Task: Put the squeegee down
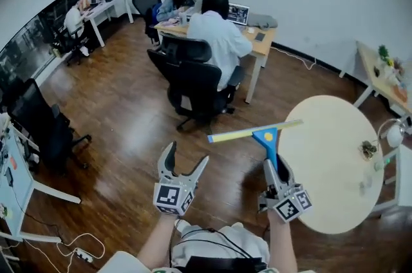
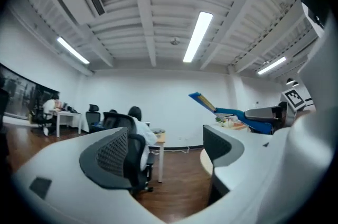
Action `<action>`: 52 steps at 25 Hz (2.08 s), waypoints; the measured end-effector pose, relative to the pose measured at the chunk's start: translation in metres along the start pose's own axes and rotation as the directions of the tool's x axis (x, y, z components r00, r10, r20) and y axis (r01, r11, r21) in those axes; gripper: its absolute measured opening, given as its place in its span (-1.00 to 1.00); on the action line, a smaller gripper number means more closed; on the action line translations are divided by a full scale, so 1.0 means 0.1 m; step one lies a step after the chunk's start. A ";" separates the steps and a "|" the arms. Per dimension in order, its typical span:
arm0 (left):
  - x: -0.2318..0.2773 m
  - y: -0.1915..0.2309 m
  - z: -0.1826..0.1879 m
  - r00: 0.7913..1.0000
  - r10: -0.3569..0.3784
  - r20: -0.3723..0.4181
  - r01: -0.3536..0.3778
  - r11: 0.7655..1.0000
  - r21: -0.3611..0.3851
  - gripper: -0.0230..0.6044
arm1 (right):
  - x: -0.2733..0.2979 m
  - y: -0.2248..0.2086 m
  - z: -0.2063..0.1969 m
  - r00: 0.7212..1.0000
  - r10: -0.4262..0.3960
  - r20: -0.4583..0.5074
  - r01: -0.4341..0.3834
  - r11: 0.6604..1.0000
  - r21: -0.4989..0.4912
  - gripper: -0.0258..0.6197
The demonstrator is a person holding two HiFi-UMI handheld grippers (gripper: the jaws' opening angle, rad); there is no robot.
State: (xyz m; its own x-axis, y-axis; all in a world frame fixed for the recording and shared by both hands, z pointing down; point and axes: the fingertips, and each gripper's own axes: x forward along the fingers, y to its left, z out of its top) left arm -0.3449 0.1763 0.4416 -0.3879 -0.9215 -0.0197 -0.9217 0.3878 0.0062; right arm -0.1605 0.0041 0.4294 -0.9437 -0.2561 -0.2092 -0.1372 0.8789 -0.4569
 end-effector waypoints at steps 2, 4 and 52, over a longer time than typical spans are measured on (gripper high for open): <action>0.31 -0.62 -0.04 0.996 -0.084 -0.008 0.084 0.996 0.002 0.42 | -0.50 -0.47 0.23 0.996 -0.084 0.025 0.085 0.996 -0.017 -0.40; 0.58 -1.19 -0.09 0.986 -0.165 -0.016 0.165 0.986 0.000 0.42 | -0.97 -0.88 0.43 0.985 -0.164 0.053 0.165 0.986 -0.022 -0.40; 3.25 -5.42 -1.55 0.735 -0.600 -0.317 0.616 0.786 -0.060 0.42 | -3.53 -7.02 -0.11 0.413 -0.819 -0.398 0.889 0.457 -0.018 -0.40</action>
State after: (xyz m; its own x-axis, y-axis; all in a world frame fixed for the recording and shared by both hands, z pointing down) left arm 0.0280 -0.3369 0.5868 0.2673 -0.9162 0.2986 -0.9631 -0.2637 0.0531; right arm 0.2659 -0.5178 0.8338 -0.3969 -0.6656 0.6320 -0.9075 0.1813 -0.3790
